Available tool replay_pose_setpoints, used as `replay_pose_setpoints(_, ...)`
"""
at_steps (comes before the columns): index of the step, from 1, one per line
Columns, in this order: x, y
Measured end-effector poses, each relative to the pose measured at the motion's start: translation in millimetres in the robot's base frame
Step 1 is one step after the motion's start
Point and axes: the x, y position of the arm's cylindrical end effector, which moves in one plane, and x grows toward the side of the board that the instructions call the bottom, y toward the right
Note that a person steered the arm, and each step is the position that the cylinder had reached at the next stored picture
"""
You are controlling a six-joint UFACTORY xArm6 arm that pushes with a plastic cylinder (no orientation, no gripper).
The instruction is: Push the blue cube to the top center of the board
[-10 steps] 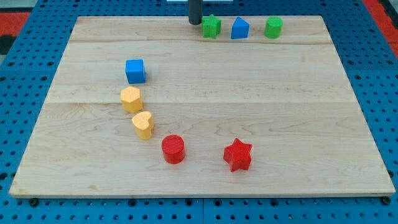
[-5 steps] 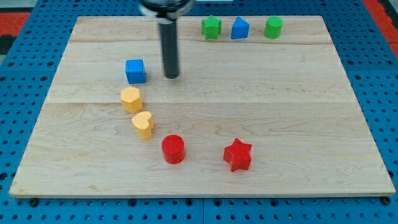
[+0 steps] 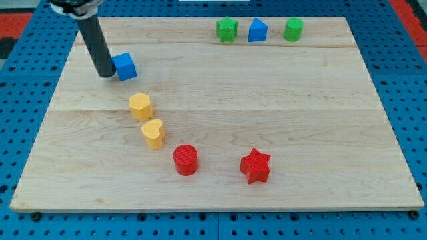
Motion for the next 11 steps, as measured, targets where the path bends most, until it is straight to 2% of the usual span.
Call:
replay_pose_setpoints(1, -5.3, 47.6)
replay_pose_setpoints(2, -2.5, 70.5)
replay_pose_setpoints(3, -28.8, 73.2)
replay_pose_setpoints(5, -38.6, 77.0)
replay_pose_setpoints(7, -37.5, 77.0)
replay_pose_setpoints(11, -40.7, 124.3)
